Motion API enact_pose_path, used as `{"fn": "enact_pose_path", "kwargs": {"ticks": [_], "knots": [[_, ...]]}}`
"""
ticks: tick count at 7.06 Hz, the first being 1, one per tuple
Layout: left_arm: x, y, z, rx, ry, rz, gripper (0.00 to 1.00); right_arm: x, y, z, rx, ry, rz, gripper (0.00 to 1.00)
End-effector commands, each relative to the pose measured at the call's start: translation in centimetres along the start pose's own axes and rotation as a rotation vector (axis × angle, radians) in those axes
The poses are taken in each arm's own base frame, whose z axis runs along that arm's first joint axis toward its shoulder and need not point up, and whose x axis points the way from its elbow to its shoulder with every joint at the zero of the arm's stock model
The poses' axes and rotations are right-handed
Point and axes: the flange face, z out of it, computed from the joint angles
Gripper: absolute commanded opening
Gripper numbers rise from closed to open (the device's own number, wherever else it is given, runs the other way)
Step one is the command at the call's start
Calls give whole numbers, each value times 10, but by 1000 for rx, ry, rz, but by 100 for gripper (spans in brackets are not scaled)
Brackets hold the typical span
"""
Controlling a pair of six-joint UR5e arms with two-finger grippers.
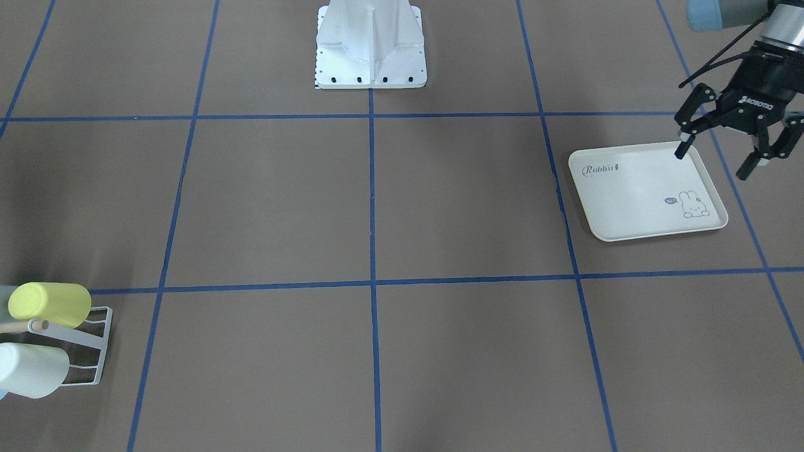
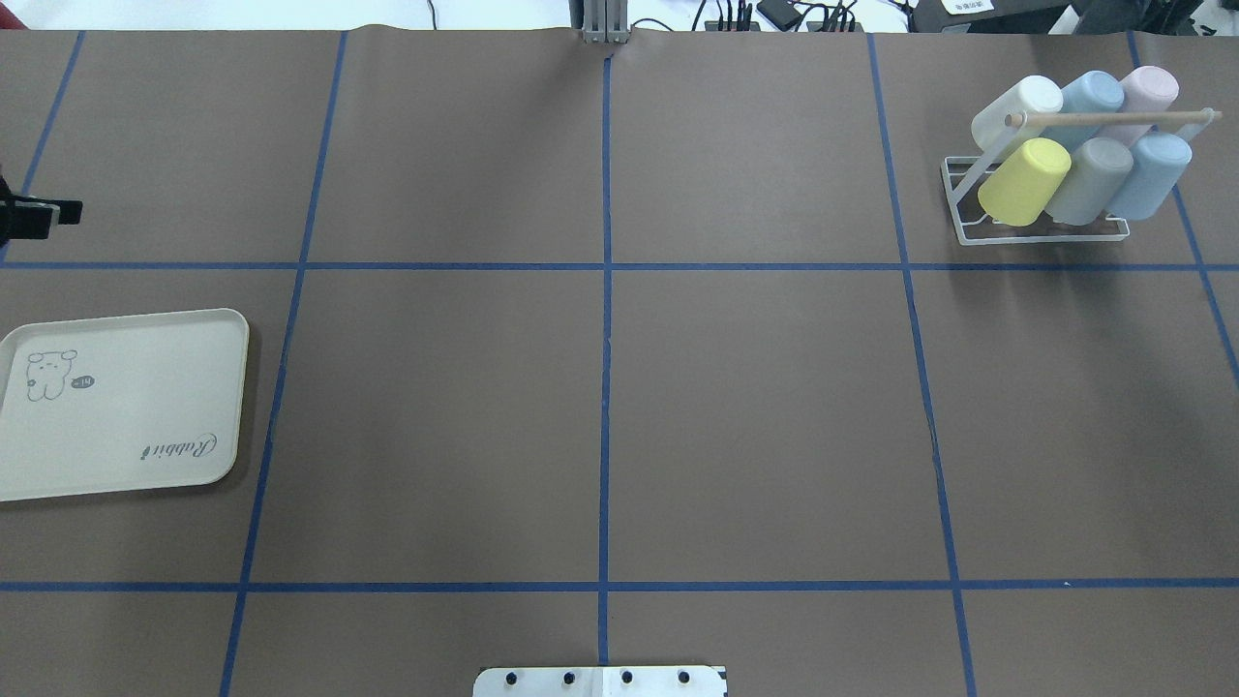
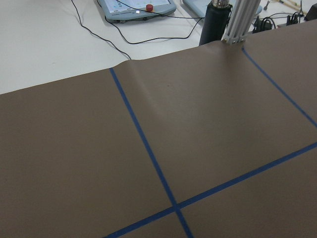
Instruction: Transfer IKEA cup to right arm and place on rack
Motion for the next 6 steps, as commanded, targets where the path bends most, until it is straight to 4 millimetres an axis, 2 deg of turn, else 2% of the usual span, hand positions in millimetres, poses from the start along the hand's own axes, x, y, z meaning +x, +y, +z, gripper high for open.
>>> {"fn": "enact_pose_path", "kwargs": {"ticks": [1, 2, 3, 4, 5, 6], "knots": [[-61, 23, -2, -68, -27, 38, 100, 27, 45, 29, -117, -8, -25, 100], [-70, 32, 1, -82, -38, 25, 100, 26, 47, 31, -127, -12, -10, 100], [-72, 33, -1, -79, -47, -15, 100, 34, 60, 41, -152, -8, 9, 100], [-85, 34, -9, -69, -66, -32, 100, 46, 89, 55, -184, -7, 32, 100], [-96, 41, -2, -83, -87, -51, 100, 54, 99, 78, -234, -4, 45, 100], [-105, 47, 8, -101, -91, -59, 100, 61, 109, 86, -255, -7, 74, 100]]}}
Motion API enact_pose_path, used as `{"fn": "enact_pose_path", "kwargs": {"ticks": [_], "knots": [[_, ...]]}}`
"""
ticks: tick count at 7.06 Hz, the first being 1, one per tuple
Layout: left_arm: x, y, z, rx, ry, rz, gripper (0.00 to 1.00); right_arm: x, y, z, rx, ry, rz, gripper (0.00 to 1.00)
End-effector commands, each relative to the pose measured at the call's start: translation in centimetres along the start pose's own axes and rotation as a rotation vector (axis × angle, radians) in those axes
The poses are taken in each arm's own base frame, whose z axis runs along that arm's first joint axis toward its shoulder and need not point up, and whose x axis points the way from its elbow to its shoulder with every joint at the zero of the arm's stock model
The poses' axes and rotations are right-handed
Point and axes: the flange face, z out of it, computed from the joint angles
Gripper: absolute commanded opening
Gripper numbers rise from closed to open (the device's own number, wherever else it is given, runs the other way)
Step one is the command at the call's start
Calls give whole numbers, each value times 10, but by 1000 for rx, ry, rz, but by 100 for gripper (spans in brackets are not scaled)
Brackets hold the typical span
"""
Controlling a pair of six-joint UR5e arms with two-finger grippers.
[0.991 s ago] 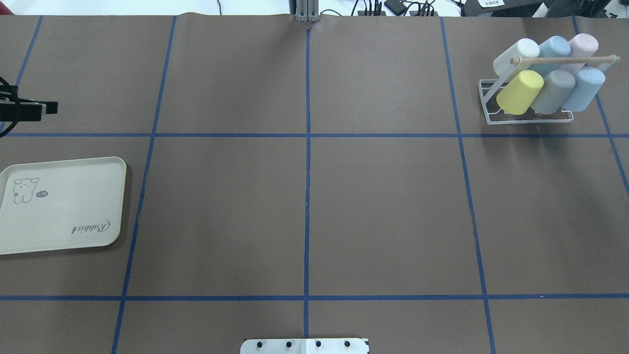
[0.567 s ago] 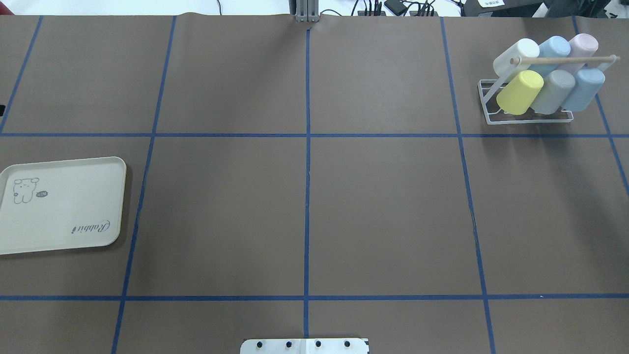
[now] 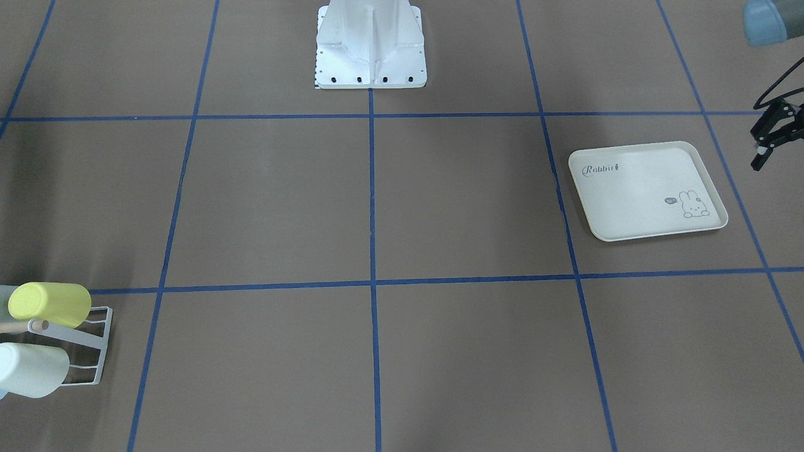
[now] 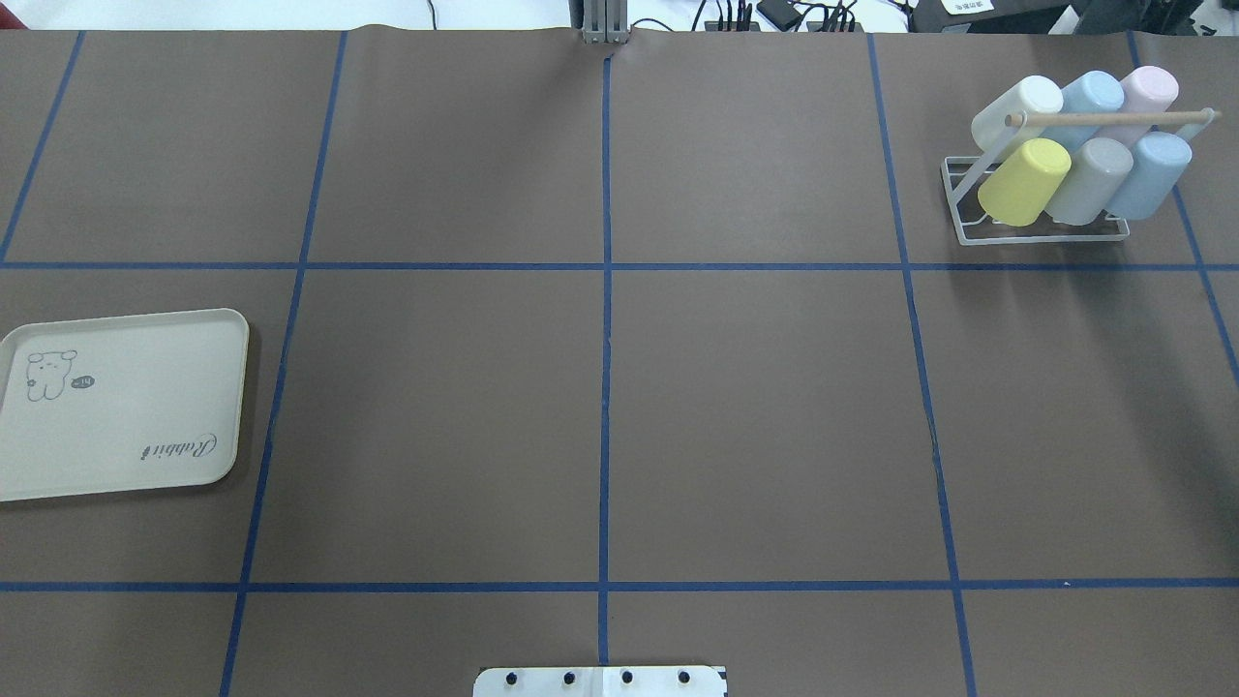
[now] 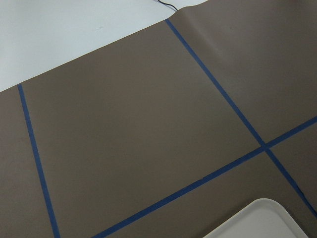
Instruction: Transfer IKEA cup to right arm and place on rack
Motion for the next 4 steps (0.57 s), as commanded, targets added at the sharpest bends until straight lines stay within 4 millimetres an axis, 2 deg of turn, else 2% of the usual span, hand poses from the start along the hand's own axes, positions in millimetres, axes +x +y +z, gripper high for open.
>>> {"fn": "enact_pose_path", "kwargs": {"ticks": [1, 3, 4], "knots": [[-17, 8, 20, -34, -15, -18, 100, 15, 18, 24, -49, -9, 37, 100], [-40, 33, 43, -115, -32, -24, 100, 14, 19, 25, -48, -24, 40, 100], [-50, 36, 41, -154, -43, 82, 100, 15, 20, 27, -51, -33, 44, 100]]}}
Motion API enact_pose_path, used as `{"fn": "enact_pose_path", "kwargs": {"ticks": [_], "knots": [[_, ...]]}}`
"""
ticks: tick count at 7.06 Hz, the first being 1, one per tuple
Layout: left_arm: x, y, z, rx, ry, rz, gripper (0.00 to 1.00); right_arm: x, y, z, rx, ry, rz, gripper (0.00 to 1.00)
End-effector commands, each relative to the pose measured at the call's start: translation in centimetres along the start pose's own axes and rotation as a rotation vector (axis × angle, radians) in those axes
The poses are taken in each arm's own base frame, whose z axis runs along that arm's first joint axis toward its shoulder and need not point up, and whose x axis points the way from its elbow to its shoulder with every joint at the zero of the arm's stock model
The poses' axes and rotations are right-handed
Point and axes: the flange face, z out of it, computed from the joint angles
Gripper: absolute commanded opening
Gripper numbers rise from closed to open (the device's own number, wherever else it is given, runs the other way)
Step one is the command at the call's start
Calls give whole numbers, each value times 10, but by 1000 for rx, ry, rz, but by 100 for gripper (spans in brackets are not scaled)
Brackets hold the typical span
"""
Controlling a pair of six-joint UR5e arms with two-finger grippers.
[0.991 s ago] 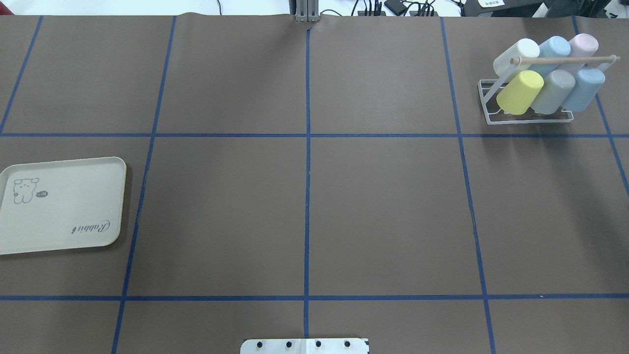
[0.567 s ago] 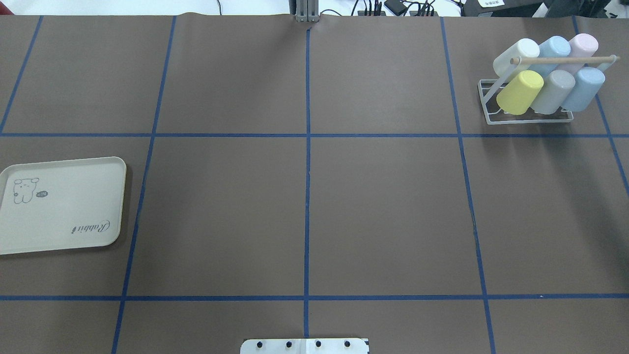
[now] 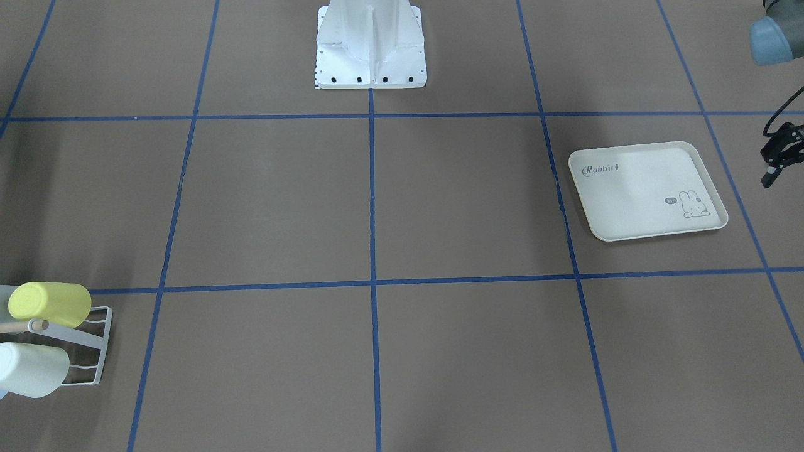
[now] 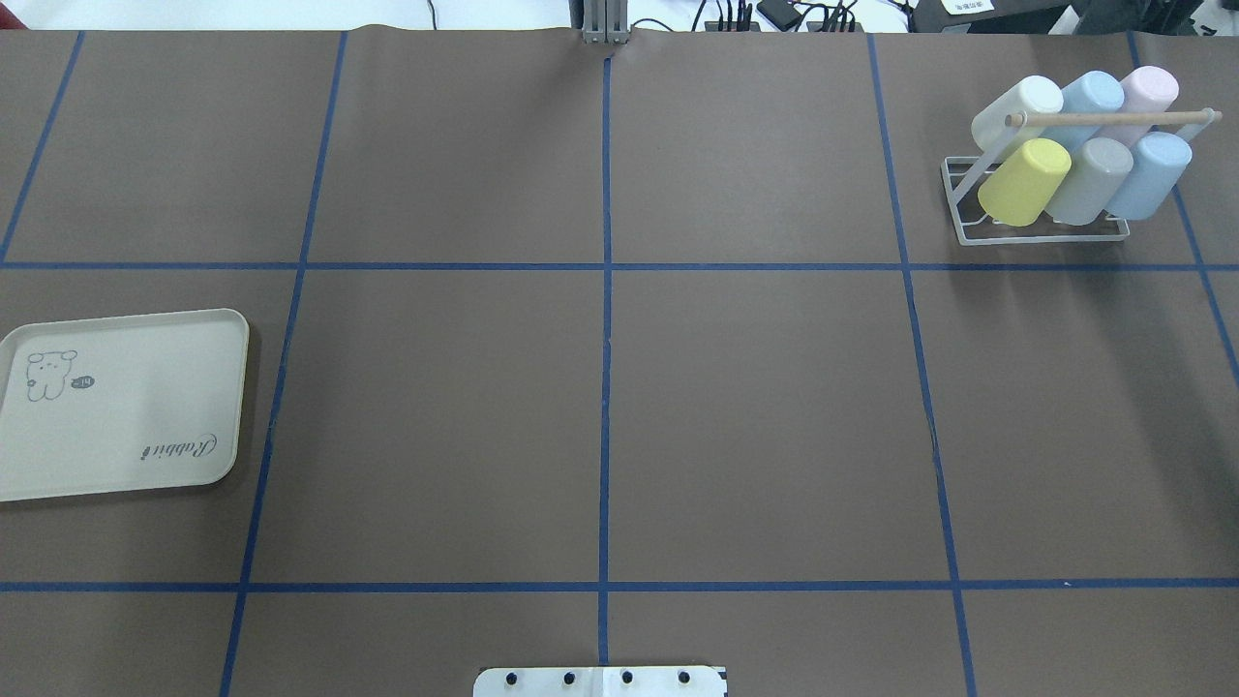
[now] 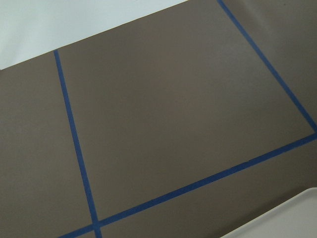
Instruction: Transfer IKEA cup to right arm and place on rack
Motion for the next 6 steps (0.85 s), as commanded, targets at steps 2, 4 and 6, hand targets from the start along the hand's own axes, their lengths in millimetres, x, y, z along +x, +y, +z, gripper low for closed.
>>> {"fn": "enact_pose_path", "kwargs": {"ticks": [2, 4, 6], "knots": [[-65, 13, -25, -128, -81, 126, 100, 1, 1, 2, -4, -11, 5, 100], [-88, 24, -46, -162, -10, 53, 100, 1, 1, 2, -3, -11, 4, 100], [-97, 30, -40, -231, 12, 8, 100, 0, 0, 1, -1, -11, 3, 100]]}}
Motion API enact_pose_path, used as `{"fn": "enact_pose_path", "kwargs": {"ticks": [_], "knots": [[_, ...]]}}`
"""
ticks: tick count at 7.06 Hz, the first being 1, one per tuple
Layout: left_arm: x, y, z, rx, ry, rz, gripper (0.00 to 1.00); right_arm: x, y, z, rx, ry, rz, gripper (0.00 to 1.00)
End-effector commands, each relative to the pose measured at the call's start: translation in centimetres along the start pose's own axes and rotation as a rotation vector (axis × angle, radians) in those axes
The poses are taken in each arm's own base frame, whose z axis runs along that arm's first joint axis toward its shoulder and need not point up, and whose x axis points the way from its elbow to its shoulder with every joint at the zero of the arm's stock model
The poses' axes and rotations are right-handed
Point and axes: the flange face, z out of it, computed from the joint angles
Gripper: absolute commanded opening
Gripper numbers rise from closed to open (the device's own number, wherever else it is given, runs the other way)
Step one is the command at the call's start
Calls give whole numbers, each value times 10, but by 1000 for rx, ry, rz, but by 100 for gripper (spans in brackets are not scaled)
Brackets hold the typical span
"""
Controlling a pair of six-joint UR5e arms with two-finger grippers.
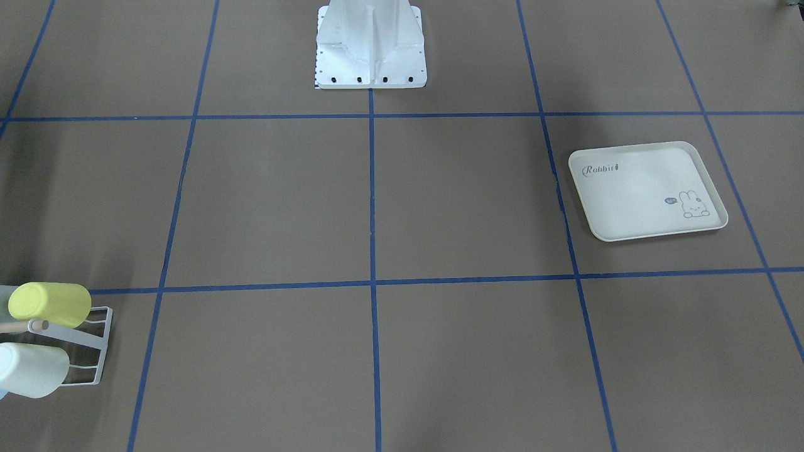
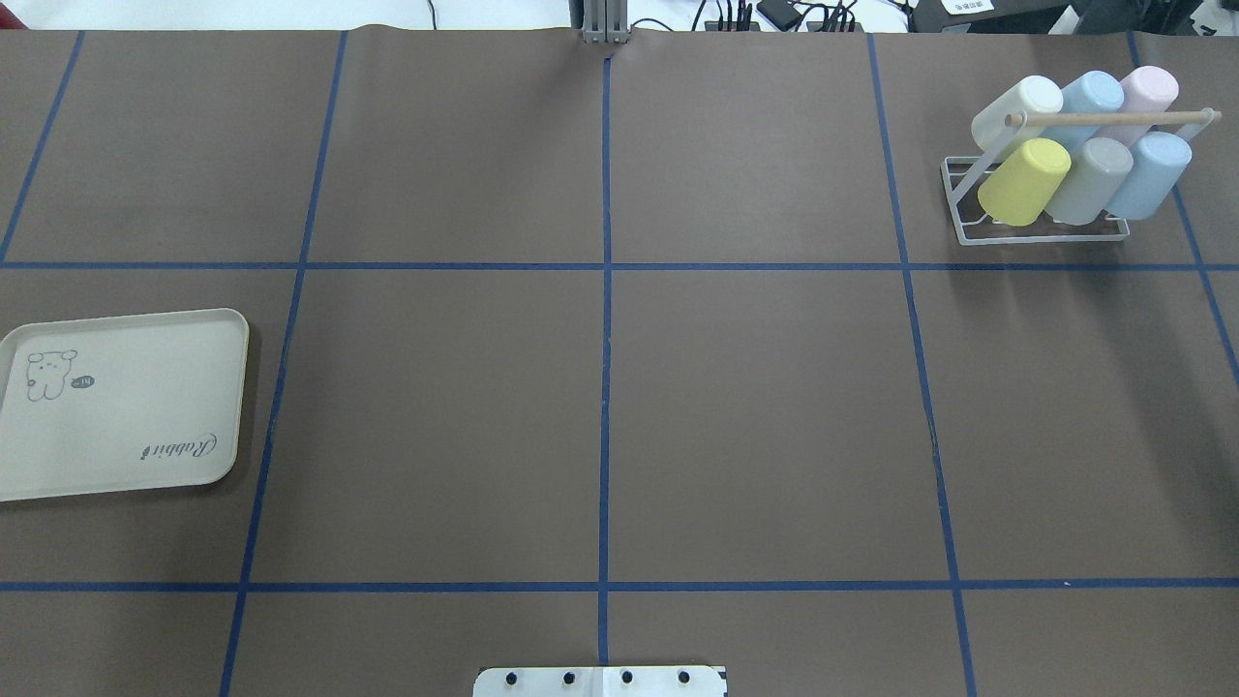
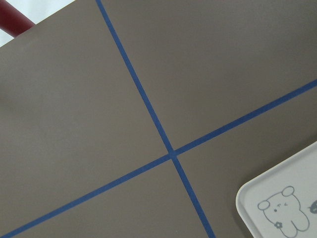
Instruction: Transfer IKEA cup to right arm and place on rack
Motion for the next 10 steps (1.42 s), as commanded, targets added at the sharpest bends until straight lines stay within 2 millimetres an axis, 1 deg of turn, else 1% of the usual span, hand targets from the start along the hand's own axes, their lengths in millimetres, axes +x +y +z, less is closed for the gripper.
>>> {"fn": "enact_pose_path", "kwargs": {"ticks": [1, 2, 3, 4, 5, 7, 10], "knots": [[-11, 16, 13, -57, 51, -52, 100, -1, 0, 0, 2, -9, 0, 100], [-11, 18, 16, -62, 64, -58, 100, -1, 0, 0, 1, -14, 2, 100], [-16, 24, 24, -81, 68, -73, 100, -1, 0, 1, -1, -16, 4, 100], [-18, 32, 28, -93, 72, -84, 100, -1, 0, 0, 0, -17, 3, 100], [-19, 36, 30, -109, 75, -100, 100, -2, 0, 1, 0, -29, 5, 100], [-19, 34, 30, -110, 75, -101, 100, -2, 1, 2, -1, -43, 8, 100], [-17, 31, 27, -101, 73, -95, 100, 6, 8, 10, -16, -37, 19, 100]]}}
